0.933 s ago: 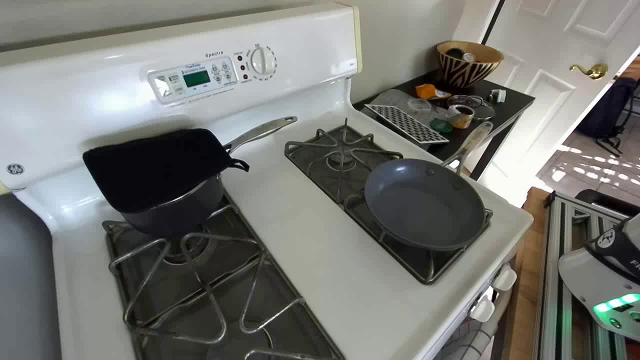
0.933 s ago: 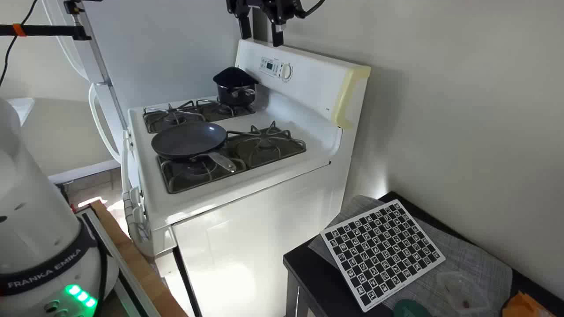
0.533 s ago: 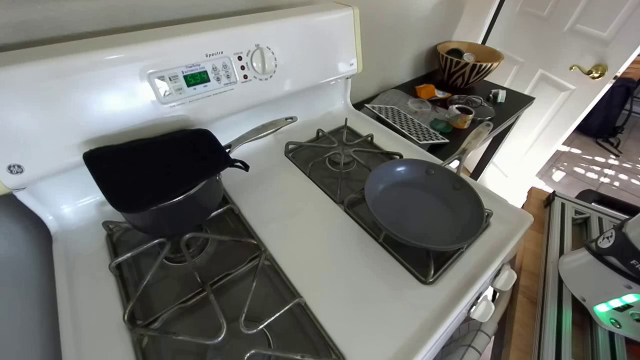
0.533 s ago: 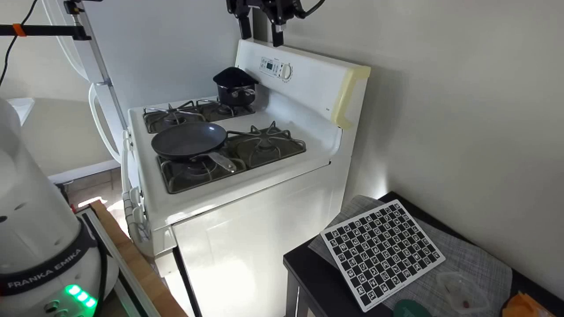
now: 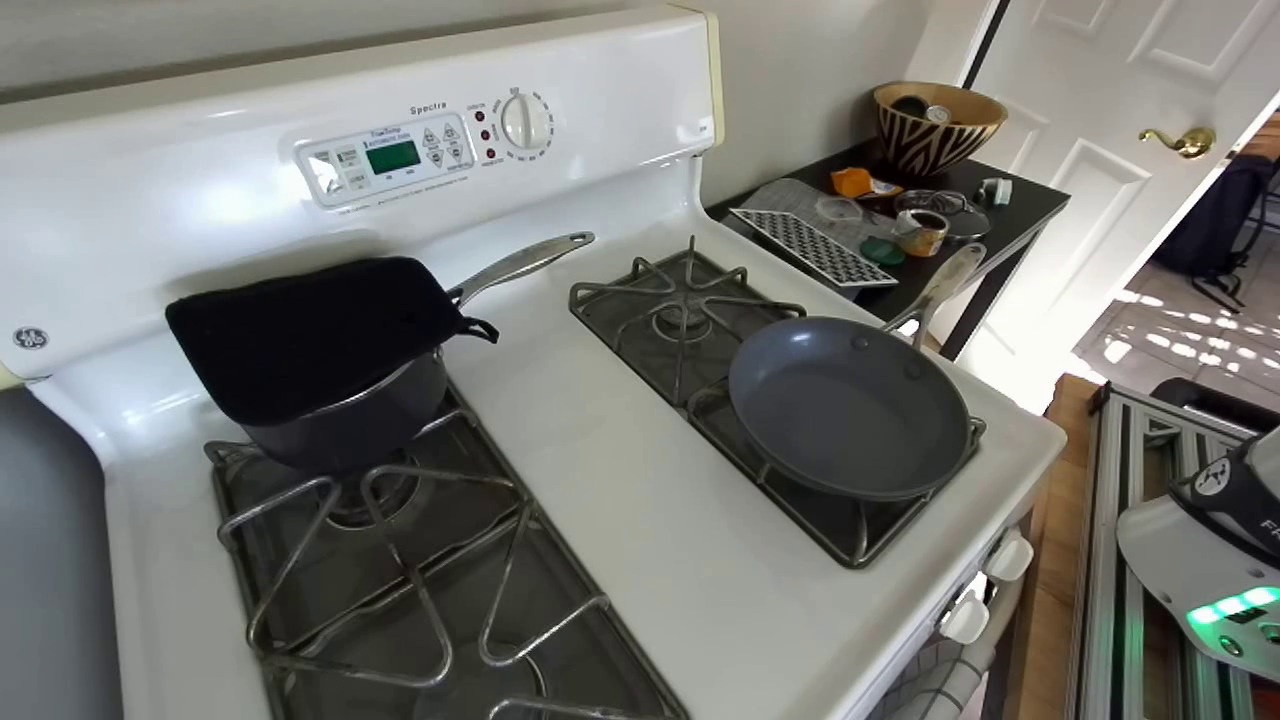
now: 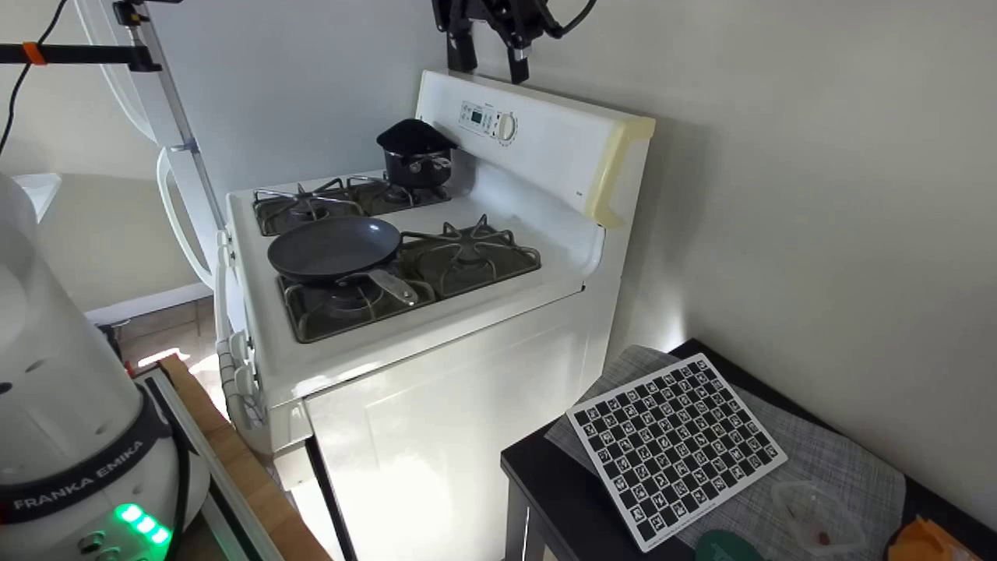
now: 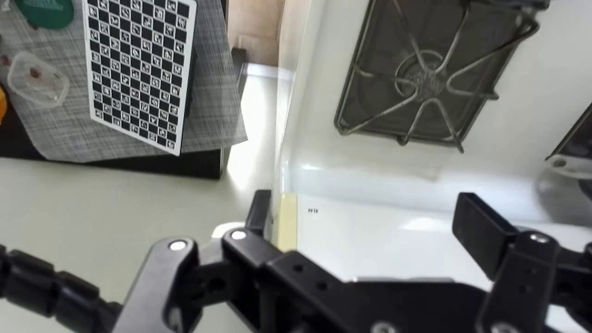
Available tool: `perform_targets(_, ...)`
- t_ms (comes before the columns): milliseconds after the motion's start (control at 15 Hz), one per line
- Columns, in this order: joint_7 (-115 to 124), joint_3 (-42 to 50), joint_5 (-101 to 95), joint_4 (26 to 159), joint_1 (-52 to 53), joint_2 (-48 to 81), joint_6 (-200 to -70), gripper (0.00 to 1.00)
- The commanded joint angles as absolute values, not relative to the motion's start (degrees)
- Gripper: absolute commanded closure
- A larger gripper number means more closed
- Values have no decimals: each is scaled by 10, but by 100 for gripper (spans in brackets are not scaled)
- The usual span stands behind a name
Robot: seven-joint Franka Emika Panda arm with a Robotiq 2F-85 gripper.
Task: Turn the knob to the right.
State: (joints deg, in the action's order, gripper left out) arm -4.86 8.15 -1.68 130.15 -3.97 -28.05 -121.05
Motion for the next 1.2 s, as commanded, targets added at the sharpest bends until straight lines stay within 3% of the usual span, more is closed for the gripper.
perform_targets(0, 35, 35, -26, 1281, -46, -206, -1297, 0)
perform_targets(600, 235, -60, -123, 1196, -31, -41, -1383, 0)
perform_targets(1133, 351, -51, -219, 1094, 28, 76, -1389, 0)
